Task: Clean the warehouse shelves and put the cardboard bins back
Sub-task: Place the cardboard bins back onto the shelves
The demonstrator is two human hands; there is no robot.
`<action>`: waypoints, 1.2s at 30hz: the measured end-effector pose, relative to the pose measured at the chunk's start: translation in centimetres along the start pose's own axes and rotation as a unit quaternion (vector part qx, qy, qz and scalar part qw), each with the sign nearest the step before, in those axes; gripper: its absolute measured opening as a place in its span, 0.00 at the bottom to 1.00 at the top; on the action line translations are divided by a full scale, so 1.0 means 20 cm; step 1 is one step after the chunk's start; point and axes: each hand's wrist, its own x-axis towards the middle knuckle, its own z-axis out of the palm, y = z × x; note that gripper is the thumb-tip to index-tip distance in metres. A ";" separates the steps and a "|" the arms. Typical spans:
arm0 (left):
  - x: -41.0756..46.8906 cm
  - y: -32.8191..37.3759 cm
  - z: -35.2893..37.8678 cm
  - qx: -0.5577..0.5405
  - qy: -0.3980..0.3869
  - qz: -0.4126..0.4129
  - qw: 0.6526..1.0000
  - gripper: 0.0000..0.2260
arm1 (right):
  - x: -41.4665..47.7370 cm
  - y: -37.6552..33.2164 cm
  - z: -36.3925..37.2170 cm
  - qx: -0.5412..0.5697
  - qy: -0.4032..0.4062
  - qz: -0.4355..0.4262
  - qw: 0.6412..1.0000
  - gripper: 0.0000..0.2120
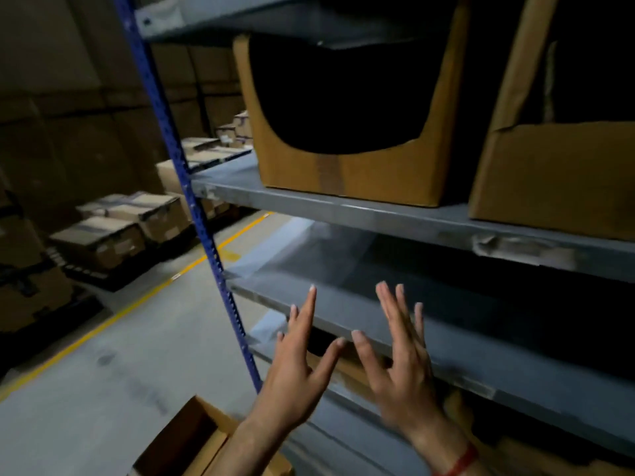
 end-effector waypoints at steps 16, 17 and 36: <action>0.34 0.79 0.38 0.145 -0.018 0.255 0.956 0.36 | 0.05 0.09 -1.04 -0.371 0.103 0.012 0.923 0.37; 0.36 0.85 0.42 0.156 -0.019 0.269 0.950 0.36 | 0.05 0.10 -1.11 -0.391 0.106 0.011 0.914 0.37; 0.26 1.57 1.26 0.167 0.062 0.311 0.934 0.34 | -0.03 0.47 -2.08 -0.456 0.149 -0.009 0.877 0.39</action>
